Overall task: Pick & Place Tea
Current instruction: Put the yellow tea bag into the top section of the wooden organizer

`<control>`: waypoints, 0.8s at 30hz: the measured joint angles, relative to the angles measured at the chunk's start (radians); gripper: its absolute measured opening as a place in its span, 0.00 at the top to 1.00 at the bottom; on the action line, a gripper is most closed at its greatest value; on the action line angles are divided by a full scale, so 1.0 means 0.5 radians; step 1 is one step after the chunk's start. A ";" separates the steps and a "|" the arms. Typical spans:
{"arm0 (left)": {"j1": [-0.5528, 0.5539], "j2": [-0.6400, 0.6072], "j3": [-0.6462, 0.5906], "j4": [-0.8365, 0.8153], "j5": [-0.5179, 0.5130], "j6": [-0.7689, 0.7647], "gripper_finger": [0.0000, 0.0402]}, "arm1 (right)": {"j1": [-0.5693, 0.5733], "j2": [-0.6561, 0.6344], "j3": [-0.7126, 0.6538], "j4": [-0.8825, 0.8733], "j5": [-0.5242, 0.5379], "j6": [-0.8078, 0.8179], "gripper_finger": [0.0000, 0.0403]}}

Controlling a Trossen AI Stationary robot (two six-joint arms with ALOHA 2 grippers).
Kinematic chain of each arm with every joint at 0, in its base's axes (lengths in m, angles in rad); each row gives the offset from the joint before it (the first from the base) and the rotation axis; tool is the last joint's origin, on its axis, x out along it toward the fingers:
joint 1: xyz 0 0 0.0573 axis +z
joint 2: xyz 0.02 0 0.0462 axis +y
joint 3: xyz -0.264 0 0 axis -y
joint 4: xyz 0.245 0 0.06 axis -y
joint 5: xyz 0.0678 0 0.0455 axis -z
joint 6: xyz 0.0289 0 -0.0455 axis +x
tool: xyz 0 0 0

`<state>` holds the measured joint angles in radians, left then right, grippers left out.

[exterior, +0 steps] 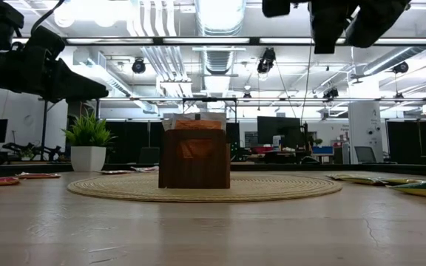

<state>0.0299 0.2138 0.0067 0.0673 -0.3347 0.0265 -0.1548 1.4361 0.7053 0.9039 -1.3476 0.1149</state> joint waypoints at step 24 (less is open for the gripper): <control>0.001 0.000 0.000 0.000 0.000 -0.001 0.50 | -0.030 -0.005 0.132 -0.790 0.281 0.187 0.67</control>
<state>0.0305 0.2138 0.0067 0.0673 -0.3347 0.0261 -0.1700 1.4334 0.7713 0.5089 -1.2072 0.2083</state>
